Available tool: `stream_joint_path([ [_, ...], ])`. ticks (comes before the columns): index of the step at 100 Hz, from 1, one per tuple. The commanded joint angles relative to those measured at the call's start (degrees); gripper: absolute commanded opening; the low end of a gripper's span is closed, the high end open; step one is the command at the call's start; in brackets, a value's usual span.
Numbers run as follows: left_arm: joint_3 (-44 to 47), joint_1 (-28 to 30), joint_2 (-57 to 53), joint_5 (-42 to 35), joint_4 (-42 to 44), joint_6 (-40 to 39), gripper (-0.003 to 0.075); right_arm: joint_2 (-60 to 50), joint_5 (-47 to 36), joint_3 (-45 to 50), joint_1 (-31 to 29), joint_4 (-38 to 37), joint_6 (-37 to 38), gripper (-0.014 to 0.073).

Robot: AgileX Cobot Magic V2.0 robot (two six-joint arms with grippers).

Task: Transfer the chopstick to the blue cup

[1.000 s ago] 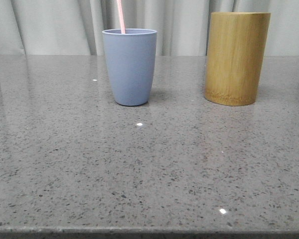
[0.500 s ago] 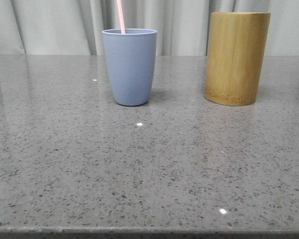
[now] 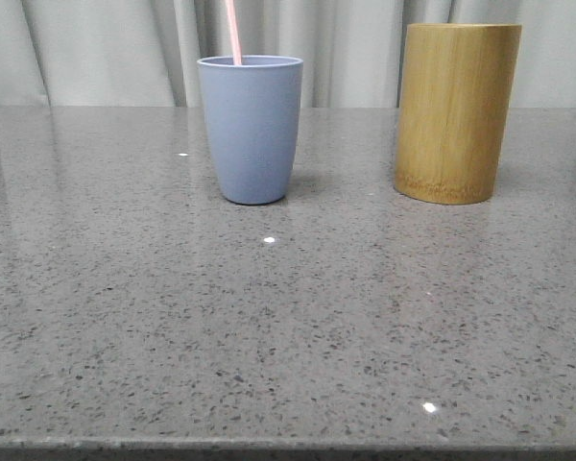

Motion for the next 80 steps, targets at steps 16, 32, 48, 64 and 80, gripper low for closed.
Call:
stream_joint_path([
  [16, 14.61, 0.16, -14.45, -21.64, 1.97, -0.12, -0.0019, 0.13, -4.35, -1.33, -0.35, -1.16, -0.48, -0.0067],
  [32, 23.66, 0.16, -24.52, -23.56, 5.95, -0.12, -0.0019, 0.13, -4.35, -1.33, -0.35, -1.16, -0.48, -0.0067],
  [48, 29.56, 0.16, -33.77, -23.28, 8.02, -0.12, -0.0019, 0.13, -4.35, -1.33, -0.35, -1.16, -0.48, -0.0067],
  [64, 31.87, 0.16, -37.90, -22.79, 11.64, -1.44, -0.0019, 0.13, -4.35, -1.33, -0.35, -1.16, -0.48, -0.0067],
  [80, 33.13, 0.16, -37.76, -22.79, 16.26, -5.92, -0.0019, 0.13, -4.31, -1.33, -0.35, -1.16, -0.48, -0.0067],
])
